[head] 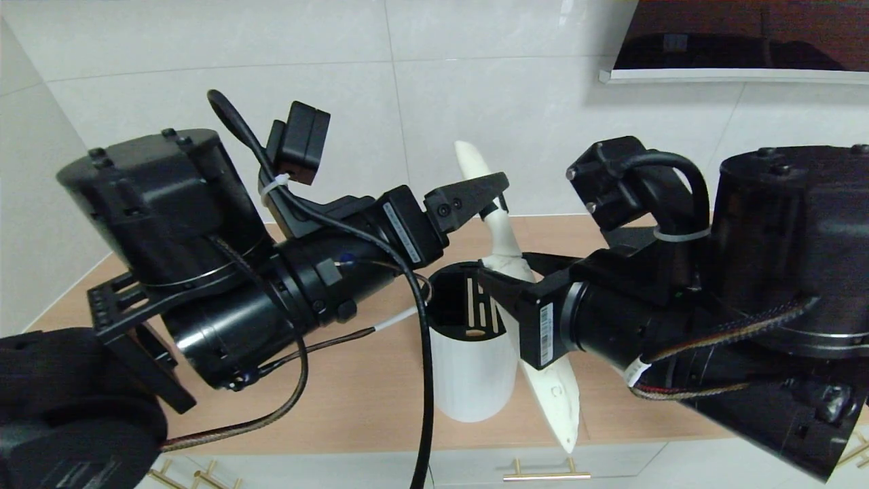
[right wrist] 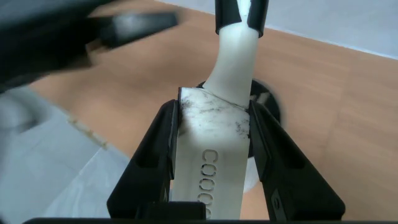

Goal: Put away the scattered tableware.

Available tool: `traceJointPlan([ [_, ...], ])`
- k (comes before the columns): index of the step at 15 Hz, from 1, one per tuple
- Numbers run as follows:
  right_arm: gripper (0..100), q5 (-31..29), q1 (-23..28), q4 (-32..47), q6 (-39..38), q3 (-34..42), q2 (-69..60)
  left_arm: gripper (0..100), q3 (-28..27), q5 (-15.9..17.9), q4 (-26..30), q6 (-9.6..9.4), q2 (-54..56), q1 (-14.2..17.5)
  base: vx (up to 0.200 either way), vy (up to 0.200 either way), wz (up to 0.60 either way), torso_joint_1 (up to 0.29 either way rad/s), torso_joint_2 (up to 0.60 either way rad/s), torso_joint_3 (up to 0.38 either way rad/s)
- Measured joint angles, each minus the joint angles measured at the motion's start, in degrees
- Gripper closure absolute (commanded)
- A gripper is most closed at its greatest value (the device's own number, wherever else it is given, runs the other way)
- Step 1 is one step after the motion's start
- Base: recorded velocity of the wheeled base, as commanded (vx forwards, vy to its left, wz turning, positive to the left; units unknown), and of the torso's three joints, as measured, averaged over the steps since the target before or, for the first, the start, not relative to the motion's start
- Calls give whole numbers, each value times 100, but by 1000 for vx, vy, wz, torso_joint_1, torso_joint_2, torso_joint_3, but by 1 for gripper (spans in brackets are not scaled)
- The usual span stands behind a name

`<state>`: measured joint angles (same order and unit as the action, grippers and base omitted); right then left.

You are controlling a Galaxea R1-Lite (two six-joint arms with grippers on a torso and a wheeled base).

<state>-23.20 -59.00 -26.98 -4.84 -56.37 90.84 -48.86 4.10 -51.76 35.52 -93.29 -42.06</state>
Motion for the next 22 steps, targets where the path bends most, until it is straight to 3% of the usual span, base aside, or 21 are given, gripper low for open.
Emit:
traceJointPlan([
  [13,100,-9,-284,-6,-9,89,204,0,-11,-24,-51,-2,-343,-5,0,0,0,0,0,0],
  [14,100,-9,-284,-9,-9,89,204,100,-11,-22,-51,2,-345,-5,0,0,0,0,0,0],
  [22,100,-9,-284,-1,-9,91,207,100,7,-13,-46,-5,-373,-2,0,0,0,0,0,0],
])
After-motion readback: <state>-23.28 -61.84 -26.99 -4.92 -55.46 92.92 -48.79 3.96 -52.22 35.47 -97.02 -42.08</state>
